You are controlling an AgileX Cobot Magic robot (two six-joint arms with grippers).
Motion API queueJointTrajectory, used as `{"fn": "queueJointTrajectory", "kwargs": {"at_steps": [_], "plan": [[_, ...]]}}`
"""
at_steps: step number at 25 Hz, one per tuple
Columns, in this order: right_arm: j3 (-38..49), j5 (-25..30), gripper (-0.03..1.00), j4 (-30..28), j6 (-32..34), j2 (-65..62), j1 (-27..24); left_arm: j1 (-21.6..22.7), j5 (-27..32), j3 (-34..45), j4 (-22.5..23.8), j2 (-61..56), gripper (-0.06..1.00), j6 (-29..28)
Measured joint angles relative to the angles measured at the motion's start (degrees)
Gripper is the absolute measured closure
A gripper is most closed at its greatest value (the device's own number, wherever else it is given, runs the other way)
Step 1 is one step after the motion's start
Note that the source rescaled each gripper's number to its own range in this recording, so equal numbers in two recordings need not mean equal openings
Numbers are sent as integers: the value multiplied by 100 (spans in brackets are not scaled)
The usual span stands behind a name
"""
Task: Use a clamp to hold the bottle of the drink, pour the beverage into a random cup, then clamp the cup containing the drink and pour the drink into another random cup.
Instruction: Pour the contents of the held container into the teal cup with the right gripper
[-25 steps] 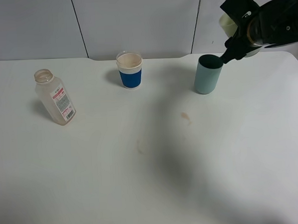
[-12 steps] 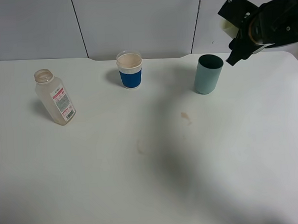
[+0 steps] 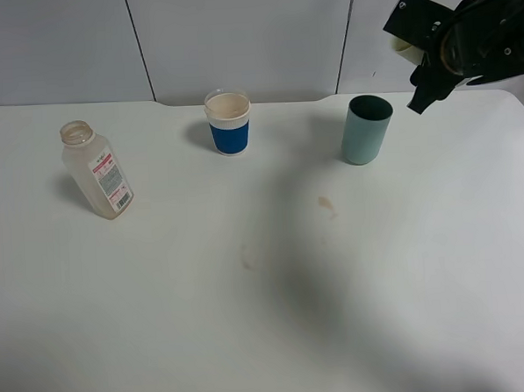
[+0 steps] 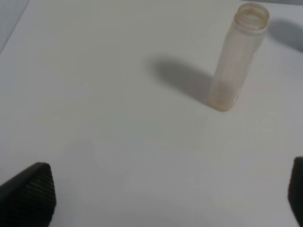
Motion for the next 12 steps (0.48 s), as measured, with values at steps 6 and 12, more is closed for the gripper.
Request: {"fn": "queueJointTrajectory", "kwargs": {"at_steps": [6,12], "plan": [[0,68,95,-19,-240,0,0,0,0,0,0,0,-6,0],[0,79,95,-50,-465,0,0,0,0,0,0,0,-6,0]]}}
